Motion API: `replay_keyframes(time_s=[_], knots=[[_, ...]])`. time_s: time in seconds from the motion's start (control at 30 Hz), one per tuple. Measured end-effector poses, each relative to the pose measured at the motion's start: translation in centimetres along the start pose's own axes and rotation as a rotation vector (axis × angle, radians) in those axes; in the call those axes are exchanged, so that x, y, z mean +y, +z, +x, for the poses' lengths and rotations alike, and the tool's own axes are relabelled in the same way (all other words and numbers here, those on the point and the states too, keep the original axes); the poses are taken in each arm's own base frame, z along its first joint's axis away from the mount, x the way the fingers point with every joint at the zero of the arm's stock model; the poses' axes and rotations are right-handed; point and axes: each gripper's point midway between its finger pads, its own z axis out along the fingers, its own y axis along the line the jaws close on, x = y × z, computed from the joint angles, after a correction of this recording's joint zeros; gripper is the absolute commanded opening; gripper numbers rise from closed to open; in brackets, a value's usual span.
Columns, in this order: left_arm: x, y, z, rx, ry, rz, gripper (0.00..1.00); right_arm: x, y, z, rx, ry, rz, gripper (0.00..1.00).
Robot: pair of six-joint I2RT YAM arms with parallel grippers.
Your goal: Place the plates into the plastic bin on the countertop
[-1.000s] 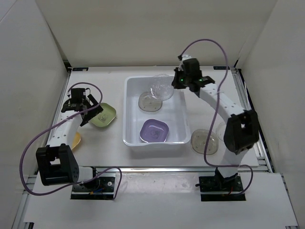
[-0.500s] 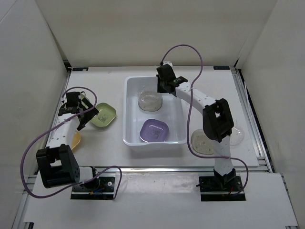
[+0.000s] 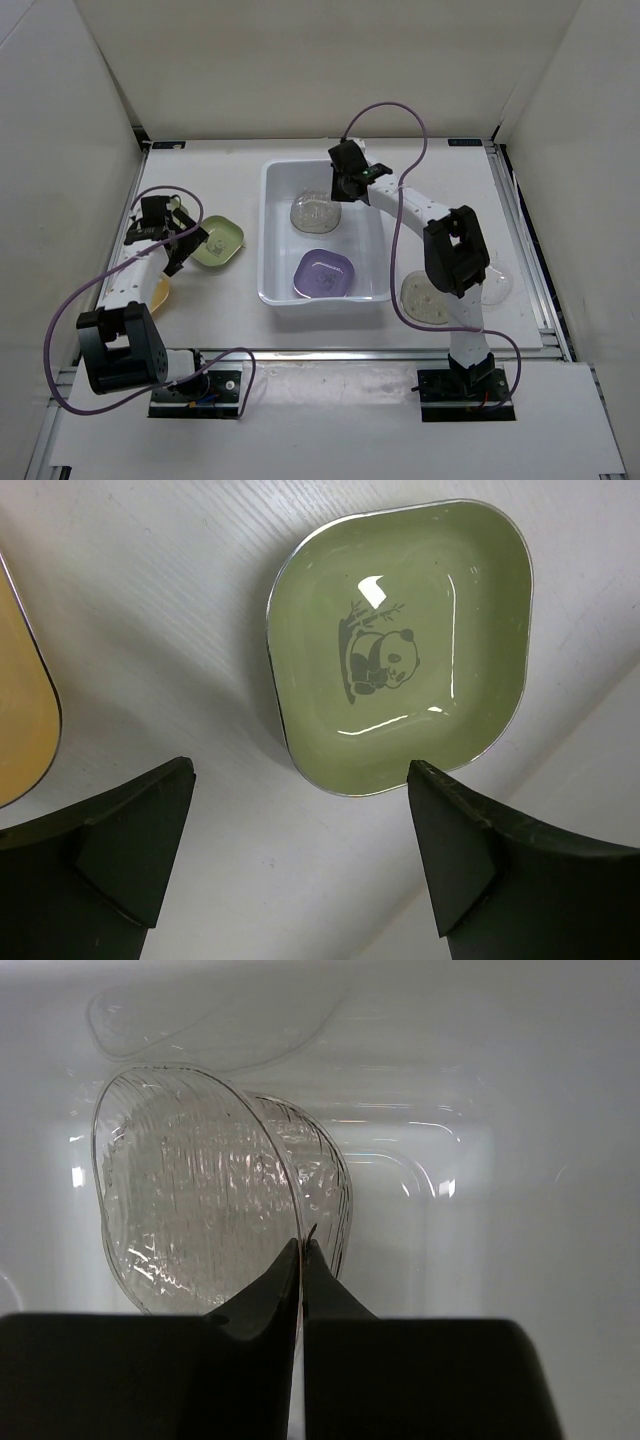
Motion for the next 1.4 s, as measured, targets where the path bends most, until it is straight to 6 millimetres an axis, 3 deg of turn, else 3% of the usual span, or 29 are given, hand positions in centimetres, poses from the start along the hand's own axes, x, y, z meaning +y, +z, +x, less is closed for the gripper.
replay_keyframes(time_s=[0.13,0.37,0.4,0.47,0.53,0.57,0.83,1.1,1.2,1.4], knots=[[0.0,0.2,0.1,-0.001,-0.021,0.002,0.96,0.3,-0.1,0.1,0.001,0.018,-0.003,0.1],[0.0,0.6,0.1,-0.016,-0.045,0.001,0.94,0.9,-0.2,0.7,0.017,0.032,-0.014,0.37],[0.1,0.6,0.2,-0.014,-0.048,-0.001,0.94,1.0,-0.3,0.8,0.022,0.031,-0.016,0.47],[0.3,0.8,0.4,-0.014,-0.053,-0.004,0.93,1.1,-0.3,1.0,0.034,0.029,-0.023,0.55],[0.2,0.8,0.3,-0.016,-0.058,-0.004,0.92,1.2,-0.4,1.2,0.042,0.021,-0.034,0.74],[0.2,0.8,0.2,-0.019,-0.059,-0.001,0.92,1.3,-0.4,1.2,0.045,0.016,-0.042,0.97],[0.0,1.2,0.1,-0.036,-0.072,0.012,0.89,2.3,-1.8,0.4,0.039,-0.042,-0.109,0.99],[-0.3,3.1,0.7,-0.018,-0.087,0.001,0.83,3.1,-10.1,-4.6,-0.122,-0.049,-0.234,0.99],[-0.8,4.1,1.6,0.002,-0.077,-0.003,0.8,2.8,-12.1,-6.1,-0.173,-0.04,-0.256,0.99],[-0.2,6.5,3.3,0.057,-0.079,-0.06,0.7,0.5,-11.6,-5.2,-0.155,-0.024,-0.214,0.99]])
